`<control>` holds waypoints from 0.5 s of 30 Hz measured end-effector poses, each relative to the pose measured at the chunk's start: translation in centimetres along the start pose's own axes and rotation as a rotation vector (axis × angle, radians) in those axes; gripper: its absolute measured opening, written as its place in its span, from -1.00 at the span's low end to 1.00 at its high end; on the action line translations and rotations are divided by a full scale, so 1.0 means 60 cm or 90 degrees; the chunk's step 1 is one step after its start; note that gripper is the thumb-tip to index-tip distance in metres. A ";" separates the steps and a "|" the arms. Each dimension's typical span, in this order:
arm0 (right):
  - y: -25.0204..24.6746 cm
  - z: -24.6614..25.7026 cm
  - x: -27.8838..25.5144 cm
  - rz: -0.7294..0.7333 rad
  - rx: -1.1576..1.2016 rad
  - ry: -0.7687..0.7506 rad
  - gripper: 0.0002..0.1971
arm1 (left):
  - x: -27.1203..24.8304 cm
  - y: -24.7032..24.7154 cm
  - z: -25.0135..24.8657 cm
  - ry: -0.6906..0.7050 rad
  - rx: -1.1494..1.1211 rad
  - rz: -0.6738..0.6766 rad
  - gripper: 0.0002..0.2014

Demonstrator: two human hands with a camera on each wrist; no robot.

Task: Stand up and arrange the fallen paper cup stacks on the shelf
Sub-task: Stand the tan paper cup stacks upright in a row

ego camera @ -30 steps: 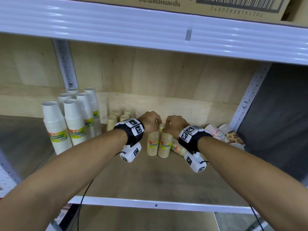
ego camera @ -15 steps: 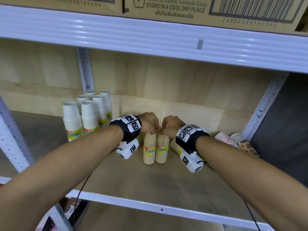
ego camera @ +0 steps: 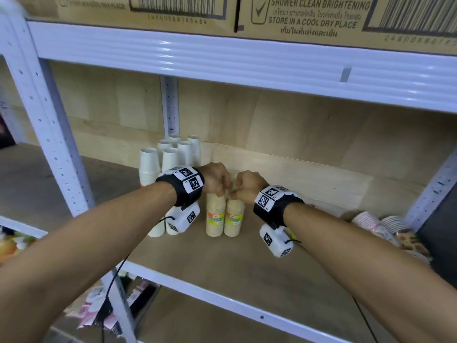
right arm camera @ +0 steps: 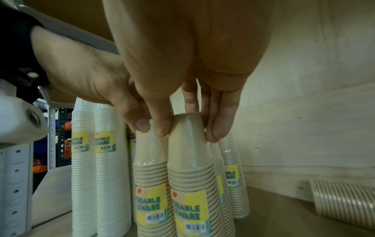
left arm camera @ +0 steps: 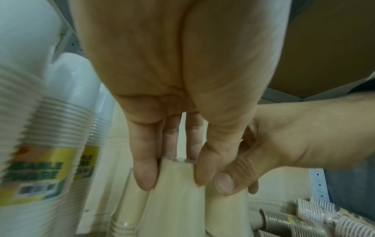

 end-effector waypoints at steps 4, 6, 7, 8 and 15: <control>0.008 0.014 0.002 0.001 0.022 -0.010 -0.70 | -0.009 0.001 0.017 -0.018 0.003 -0.026 -0.72; 0.011 0.019 0.001 0.003 0.024 -0.016 -0.73 | -0.010 0.003 0.024 -0.023 0.003 -0.033 -0.72; 0.014 0.020 0.001 0.004 0.022 -0.017 -0.74 | -0.010 0.005 0.027 -0.024 0.001 -0.035 -0.73; 0.017 0.021 0.002 0.003 0.021 -0.018 -0.75 | -0.012 0.006 0.029 -0.025 -0.001 -0.037 -0.73; 0.034 0.020 0.014 -0.012 0.015 -0.031 -0.63 | -0.009 0.020 0.040 -0.035 -0.028 -0.042 -0.74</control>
Point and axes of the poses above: each hand's wrist, its own x-axis towards the middle knuckle, its own y-axis out of the palm, z = x × y, the point moved 5 cm from there along x, towards the middle knuckle, and after that the axes turned 1 degree about z, right-handed, at the moved point
